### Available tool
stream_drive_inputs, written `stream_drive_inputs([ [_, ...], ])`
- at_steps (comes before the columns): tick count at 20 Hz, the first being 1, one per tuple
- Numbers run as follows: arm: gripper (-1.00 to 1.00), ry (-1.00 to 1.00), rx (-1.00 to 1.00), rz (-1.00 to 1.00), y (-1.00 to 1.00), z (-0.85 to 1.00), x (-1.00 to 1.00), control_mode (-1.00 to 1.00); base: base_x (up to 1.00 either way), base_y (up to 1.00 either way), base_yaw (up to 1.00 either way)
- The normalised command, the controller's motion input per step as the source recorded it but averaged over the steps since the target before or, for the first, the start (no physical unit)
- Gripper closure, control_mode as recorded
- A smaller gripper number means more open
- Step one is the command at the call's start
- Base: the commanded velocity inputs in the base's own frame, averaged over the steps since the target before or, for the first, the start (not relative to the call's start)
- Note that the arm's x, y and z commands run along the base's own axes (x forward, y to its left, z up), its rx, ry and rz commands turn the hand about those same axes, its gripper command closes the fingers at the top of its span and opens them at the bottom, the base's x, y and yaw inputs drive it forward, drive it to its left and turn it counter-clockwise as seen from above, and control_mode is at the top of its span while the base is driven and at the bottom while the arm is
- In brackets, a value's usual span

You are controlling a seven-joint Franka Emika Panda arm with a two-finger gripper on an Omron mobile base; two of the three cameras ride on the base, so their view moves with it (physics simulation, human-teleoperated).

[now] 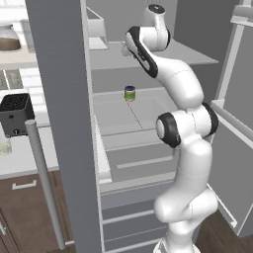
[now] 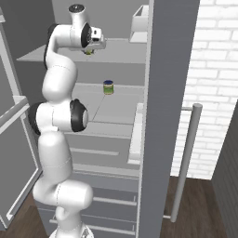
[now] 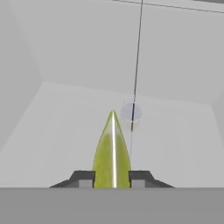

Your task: Grab a lemon wedge from the fridge and one ice cube from the ice bowl, and put them in the glass of lemonade.

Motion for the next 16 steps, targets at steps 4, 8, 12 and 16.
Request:
stream_drive_inputs([
  [4,1.0,-0.18,0.03,0.0,-0.02,0.0,-0.98,-1.0,0.0,0.0,0.0],
  [8,1.0,-0.25,0.03,0.0,0.0,0.0,-1.0,-1.0,0.0,0.0,0.0],
  [12,1.0,-0.2,0.04,0.0,-0.02,0.0,-1.0,-1.0,0.0,0.0,0.0],
  [16,1.0,-0.08,0.02,0.0,-0.02,-0.12,-1.0,-1.0,0.0,0.0,0.0],
])
